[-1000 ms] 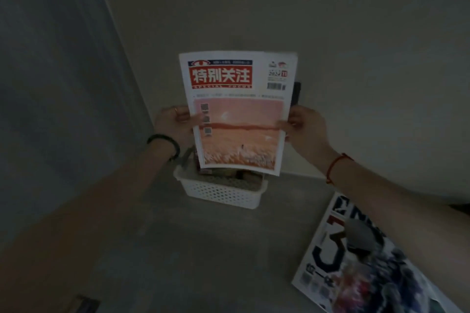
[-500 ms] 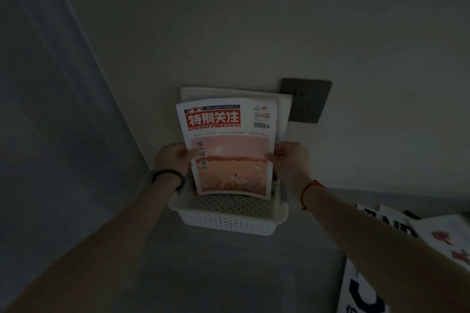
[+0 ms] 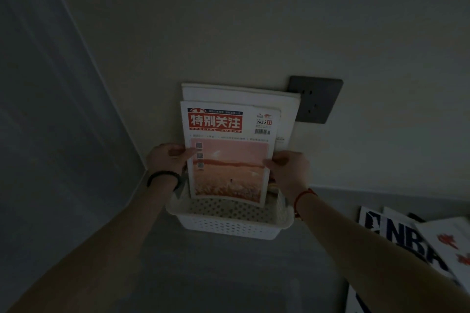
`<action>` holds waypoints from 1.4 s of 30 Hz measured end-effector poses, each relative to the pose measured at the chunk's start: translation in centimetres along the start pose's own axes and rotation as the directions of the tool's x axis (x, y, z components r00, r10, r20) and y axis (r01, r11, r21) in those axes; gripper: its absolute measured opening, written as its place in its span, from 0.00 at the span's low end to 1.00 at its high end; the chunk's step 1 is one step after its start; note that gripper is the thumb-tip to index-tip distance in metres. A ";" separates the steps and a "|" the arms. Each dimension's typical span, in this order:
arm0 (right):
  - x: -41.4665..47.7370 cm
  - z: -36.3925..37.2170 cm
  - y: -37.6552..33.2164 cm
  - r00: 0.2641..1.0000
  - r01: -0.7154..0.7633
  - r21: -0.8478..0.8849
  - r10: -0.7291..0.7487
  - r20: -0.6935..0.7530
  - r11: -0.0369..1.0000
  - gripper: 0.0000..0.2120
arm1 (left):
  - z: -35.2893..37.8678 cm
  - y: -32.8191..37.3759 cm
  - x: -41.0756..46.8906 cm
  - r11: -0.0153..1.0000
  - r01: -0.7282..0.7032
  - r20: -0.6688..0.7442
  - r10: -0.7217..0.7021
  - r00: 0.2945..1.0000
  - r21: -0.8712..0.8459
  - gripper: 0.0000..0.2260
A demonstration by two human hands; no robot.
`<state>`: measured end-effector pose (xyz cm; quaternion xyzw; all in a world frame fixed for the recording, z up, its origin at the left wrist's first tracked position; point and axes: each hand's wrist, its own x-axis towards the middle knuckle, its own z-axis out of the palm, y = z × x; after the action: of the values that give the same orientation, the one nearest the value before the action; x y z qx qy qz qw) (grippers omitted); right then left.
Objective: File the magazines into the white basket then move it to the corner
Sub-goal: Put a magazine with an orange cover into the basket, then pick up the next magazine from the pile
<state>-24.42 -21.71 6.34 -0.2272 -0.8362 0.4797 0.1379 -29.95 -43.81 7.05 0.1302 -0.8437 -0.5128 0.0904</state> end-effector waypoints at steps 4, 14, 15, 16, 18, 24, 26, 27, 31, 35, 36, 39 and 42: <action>0.1 0.1 0.4 0.999 -0.020 -0.005 0.020 -0.036 1.000 0.05 | 0.1 0.0 0.1 0.999 0.027 0.048 -0.025 0.999 -0.038 0.16; -0.4 -4.2 0.9 1.000 0.023 -0.043 -0.023 0.007 0.999 0.06 | -0.3 -0.6 -2.1 0.996 0.092 0.075 -0.092 0.993 -0.005 0.17; -0.9 -5.3 1.3 0.999 0.043 -0.048 -0.042 0.025 0.998 0.06 | -0.3 -0.5 -2.7 0.996 0.091 0.070 -0.090 0.993 -0.009 0.17; -1.4 -6.5 1.9 0.998 0.060 -0.047 -0.058 0.038 0.997 0.05 | -0.2 -0.4 -3.5 0.997 0.083 0.069 -0.082 0.994 -0.011 0.17; -2.7 -9.2 3.4 0.996 0.070 -0.044 -0.068 0.059 0.997 0.05 | 0.4 0.4 -5.5 0.999 0.046 0.073 -0.046 0.996 0.000 0.16; -6.0 -18.9 9.5 0.992 -0.032 -0.030 0.036 0.124 0.999 0.07 | 4.7 5.0 -13.6 0.992 -0.125 0.208 0.123 0.970 -0.006 0.12; -6.5 -22.3 11.8 0.990 -0.079 -0.050 0.084 0.110 0.996 0.06 | 7.0 6.2 -16.7 0.993 -0.114 0.284 0.109 0.953 0.000 0.12; -6.7 -24.0 13.1 0.989 -0.105 -0.050 0.109 0.097 0.993 0.05 | 8.3 6.6 -18.3 0.996 -0.081 0.330 0.087 0.940 -0.032 0.12; -7.9 -31.3 18.1 0.983 -0.165 0.034 0.162 0.081 0.986 0.06 | 14.0 7.8 -24.6 0.993 -0.008 0.475 0.065 0.878 -0.119 0.05; -8.7 -37.7 22.9 0.967 -0.220 -0.034 0.223 0.125 0.975 0.13 | 19.6 8.5 -30.2 0.988 0.127 0.610 -0.044 0.791 -0.094 0.09; -8.9 -38.9 23.9 0.963 -0.222 -0.099 0.234 0.132 0.970 0.17 | 21.1 8.7 -31.6 0.987 0.143 0.635 -0.064 0.770 -0.075 0.07; -9.0 -42.1 26.9 0.954 -0.183 -0.261 0.235 0.184 0.948 0.29 | 25.7 9.6 -35.6 0.990 0.036 0.688 -0.121 0.716 0.136 0.10; -8.8 -44.3 29.6 0.956 -0.094 -0.399 0.195 0.220 0.912 0.34 | 28.7 10.8 -40.0 0.981 0.056 0.740 -0.176 0.650 0.185 0.12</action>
<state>10.34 19.46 2.89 -0.2481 -0.9053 0.3405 -0.0539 -1.52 -2.37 2.74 -0.0336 -0.8302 -0.4626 -0.3094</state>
